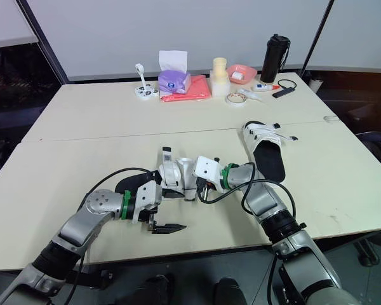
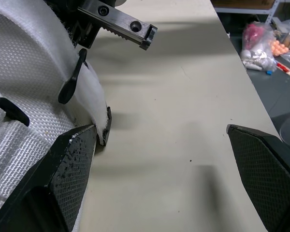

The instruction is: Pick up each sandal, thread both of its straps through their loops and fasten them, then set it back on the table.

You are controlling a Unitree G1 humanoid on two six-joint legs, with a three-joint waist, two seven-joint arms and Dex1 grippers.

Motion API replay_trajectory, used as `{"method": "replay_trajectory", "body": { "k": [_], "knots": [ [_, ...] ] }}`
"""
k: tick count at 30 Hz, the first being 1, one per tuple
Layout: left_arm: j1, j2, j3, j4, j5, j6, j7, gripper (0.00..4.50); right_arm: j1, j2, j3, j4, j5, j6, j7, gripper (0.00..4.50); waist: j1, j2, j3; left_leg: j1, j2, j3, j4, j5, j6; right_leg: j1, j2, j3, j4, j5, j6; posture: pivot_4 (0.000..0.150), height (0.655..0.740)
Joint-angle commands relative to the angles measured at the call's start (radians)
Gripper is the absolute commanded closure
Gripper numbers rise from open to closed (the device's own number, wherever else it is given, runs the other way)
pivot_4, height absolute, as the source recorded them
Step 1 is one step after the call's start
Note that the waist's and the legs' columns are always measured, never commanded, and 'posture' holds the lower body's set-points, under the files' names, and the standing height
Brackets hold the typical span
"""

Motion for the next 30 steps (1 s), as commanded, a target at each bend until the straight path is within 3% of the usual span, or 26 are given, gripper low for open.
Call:
{"method": "replay_trajectory", "body": {
  "k": [1,10,30],
  "knots": [
    [-0.002,-0.003,0.046,0.002,-0.006,0.033,0.042,0.04,0.015,0.007,0.044,0.041,-0.031,0.015,0.01,4.5,0.0,0.0,0.0,0.0,0.0,0.0,0.0,0.0,0.0,0.0,0.0,0.0,0.0,0.0,0.0,0.15,0.74],
    [0.009,-0.031,0.095,-0.064,-0.101,0.216,0.095,0.04,0.025,0.015,0.04,0.039,-0.032,0.019,0.002,4.5,0.001,0.0,0.0,0.0,0.0,0.0,0.0,0.0,0.0,0.0,0.0,0.0,0.0,0.0,0.0,0.15,0.74],
    [0.02,-0.103,0.066,-0.09,-0.148,0.316,0.139,0.04,0.032,0.016,0.041,0.031,-0.035,0.023,-0.002,4.5,0.0,0.0,0.0,0.0,0.0,0.0,0.0,0.0,0.0,0.0,0.0,0.0,0.0,0.0,-0.001,0.15,0.74]
  ]
}}
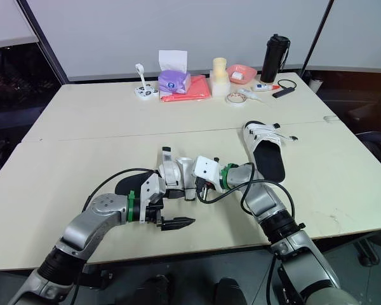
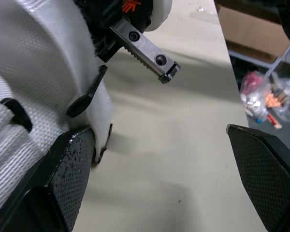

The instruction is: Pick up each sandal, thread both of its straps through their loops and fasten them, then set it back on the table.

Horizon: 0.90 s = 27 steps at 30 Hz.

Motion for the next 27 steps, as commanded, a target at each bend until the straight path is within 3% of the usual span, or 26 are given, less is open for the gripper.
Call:
{"method": "replay_trajectory", "body": {
  "k": [1,8,9,11,18,19,27],
  "knots": [
    [-0.013,-0.009,0.021,0.005,-0.017,0.028,0.018,0.04,0.033,0.007,0.043,0.03,-0.026,0.023,0.007,4.5,0.0,0.0,0.0,0.0,0.0,0.0,0.0,0.0,0.0,0.0,0.0,0.0,0.0,0.0,0.0,0.15,0.74],
    [-0.019,-0.042,0.02,0.011,-0.028,0.055,0.04,0.04,0.039,0.002,0.043,0.018,-0.026,0.028,0.009,4.5,0.001,0.0,0.0,0.0,0.0,0.0,0.0,0.0,0.0,0.0,0.0,0.0,0.0,0.0,0.0,0.15,0.74],
    [-0.018,-0.045,0.021,0.013,-0.027,0.056,0.045,0.28,0.04,0.002,0.043,0.017,-0.026,0.029,0.009,4.5,0.001,0.0,0.0,0.0,0.0,0.0,0.0,0.0,0.0,0.0,0.0,0.0,0.0,0.0,0.0,0.15,0.74],
    [-0.017,-0.054,0.026,0.021,-0.024,0.054,0.058,0.87,0.042,0.001,0.043,0.014,-0.026,0.03,0.009,4.5,0.001,0.0,0.0,0.0,0.0,0.0,0.0,0.0,0.0,0.0,0.0,0.0,0.0,0.0,0.0,0.15,0.74],
    [-0.02,-0.074,0.031,0.035,-0.031,0.061,0.086,4.22,0.05,-0.001,0.044,0.0,-0.026,0.037,0.012,4.5,0.0,0.0,0.0,-0.001,0.0,0.0,-0.001,0.0,0.0,-0.001,0.0,0.0,-0.001,0.0,0.001,0.15,0.74],
    [-0.02,-0.076,0.032,0.036,-0.032,0.063,0.088,4.45,0.05,-0.001,0.044,-0.001,-0.026,0.038,0.012,4.5,0.001,0.0,0.0,-0.001,0.0,0.0,-0.001,0.0,0.0,-0.001,0.0,0.0,-0.001,0.0,0.001,0.15,0.74],
    [0.018,-0.023,0.03,-0.043,-0.116,0.154,0.004,4.45,0.06,-0.007,0.045,-0.013,-0.026,0.044,0.015,4.5,-0.001,0.0,0.0,-0.001,0.0,0.0,-0.001,0.0,0.0,0.0,0.0,0.0,-0.002,0.0,0.0,0.15,0.74]
  ]
}}
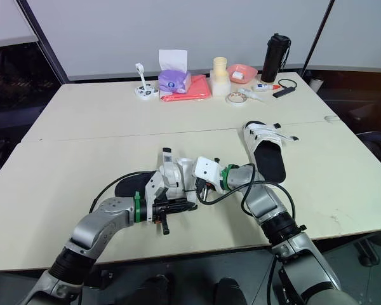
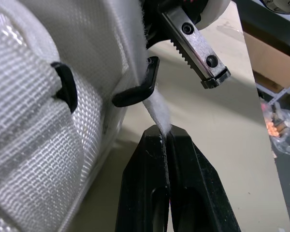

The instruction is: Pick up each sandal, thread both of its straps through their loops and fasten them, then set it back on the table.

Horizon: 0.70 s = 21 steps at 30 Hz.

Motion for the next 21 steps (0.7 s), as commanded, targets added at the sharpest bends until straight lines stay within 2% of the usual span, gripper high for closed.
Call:
{"method": "replay_trajectory", "body": {
  "k": [1,9,15,21],
  "knots": [
    [0.03,0.052,0.004,-0.103,-0.089,0.067,-0.086,4.45,0.045,-0.005,0.05,0.024,-0.025,0.023,0.019,4.5,-0.001,0.0,0.0,0.0,0.0,0.0,0.0,0.0,0.0,0.0,0.0,0.0,0.0,0.0,0.0,0.15,0.74],
    [0.082,0.141,-0.03,-0.214,-0.153,0.137,-0.157,4.45,0.044,-0.009,0.048,0.019,-0.023,0.027,0.025,4.5,0.0,0.0,0.0,0.0,0.0,0.0,-0.001,-0.001,0.001,0.0,0.0,0.0,-0.002,0.0,0.0,0.15,0.74],
    [0.114,0.144,-0.016,-0.258,-0.156,0.107,-0.138,4.45,0.036,-0.013,0.044,0.025,-0.022,0.028,0.033,4.5,-0.001,0.0,0.0,0.0,0.001,0.001,-0.001,-0.002,0.001,0.0,0.0,0.0,-0.003,0.0,0.0,0.15,0.74],
    [0.077,0.129,0.073,-0.293,-0.244,0.156,-0.103,4.45,0.062,-0.019,0.043,0.002,-0.018,0.035,0.037,4.5,0.001,0.0,0.0,-0.001,0.001,0.001,-0.001,-0.003,0.001,0.0,0.0,0.0,-0.003,0.0,0.0,0.15,0.74]
  ]
}}
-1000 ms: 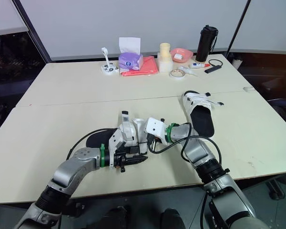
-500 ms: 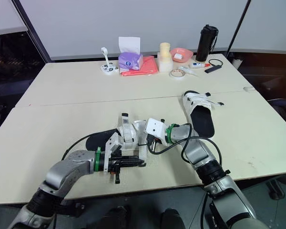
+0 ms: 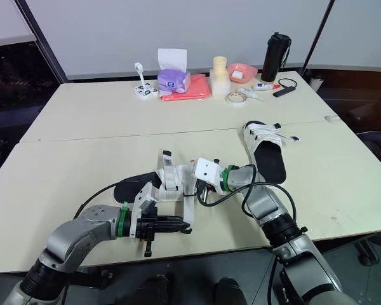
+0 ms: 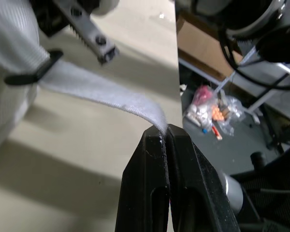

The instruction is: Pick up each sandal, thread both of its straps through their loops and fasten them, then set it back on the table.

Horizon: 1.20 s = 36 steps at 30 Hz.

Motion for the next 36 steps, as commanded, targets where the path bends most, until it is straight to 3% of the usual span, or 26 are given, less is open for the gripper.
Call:
{"method": "replay_trajectory", "body": {
  "k": [1,7,13,19,25,36],
  "knots": [
    [-0.035,-0.01,0.054,-0.065,-0.104,0.054,0.005,4.45,0.047,-0.012,0.045,0.027,-0.019,0.031,0.025,4.5,0.002,0.0,0.0,0.0,0.0,0.0,0.0,0.0,0.0,0.0,0.0,0.0,0.0,0.0,0.0,0.15,0.74],
    [-0.148,-0.04,0.21,0.002,-0.327,0.184,0.016,4.45,0.052,-0.009,0.042,0.034,-0.022,0.025,0.02,4.5,0.003,0.0,0.0,0.0,0.0,0.0,0.0,0.0,0.0,0.0,0.0,0.0,0.0,0.0,0.0,0.15,0.74],
    [-0.271,-0.053,0.305,0.156,-0.423,0.274,0.04,4.45,0.047,-0.006,0.037,0.039,-0.023,0.024,0.011,4.5,0.002,0.0,0.001,-0.001,-0.001,0.0,0.0,0.0,0.0,0.0,0.0,-0.001,0.0,0.001,0.003,0.15,0.74],
    [-0.41,-0.124,0.331,0.346,-0.418,0.286,0.088,4.45,0.052,-0.009,0.034,0.036,-0.022,0.024,0.004,4.5,0.005,0.0,0.001,-0.001,-0.002,0.0,0.001,0.0,0.0,0.001,0.0,-0.001,0.0,0.002,0.004,0.15,0.74],
    [-0.504,-0.182,0.308,0.507,-0.318,0.203,0.115,4.45,0.064,-0.01,0.033,0.023,-0.023,0.029,-0.004,4.5,0.005,-0.001,0.002,-0.001,-0.002,0.001,0.002,0.0,0.0,0.001,0.0,-0.001,0.0,0.002,0.004,0.15,0.74],
    [-0.527,-0.226,0.315,0.617,-0.206,0.094,0.131,4.45,0.076,-0.012,0.03,0.004,-0.021,0.043,-0.014,4.5,0.006,-0.001,0.002,-0.001,-0.002,0.002,0.002,0.001,0.0,0.001,0.0,-0.001,0.0,0.002,0.004,0.15,0.74]
  ]
}}
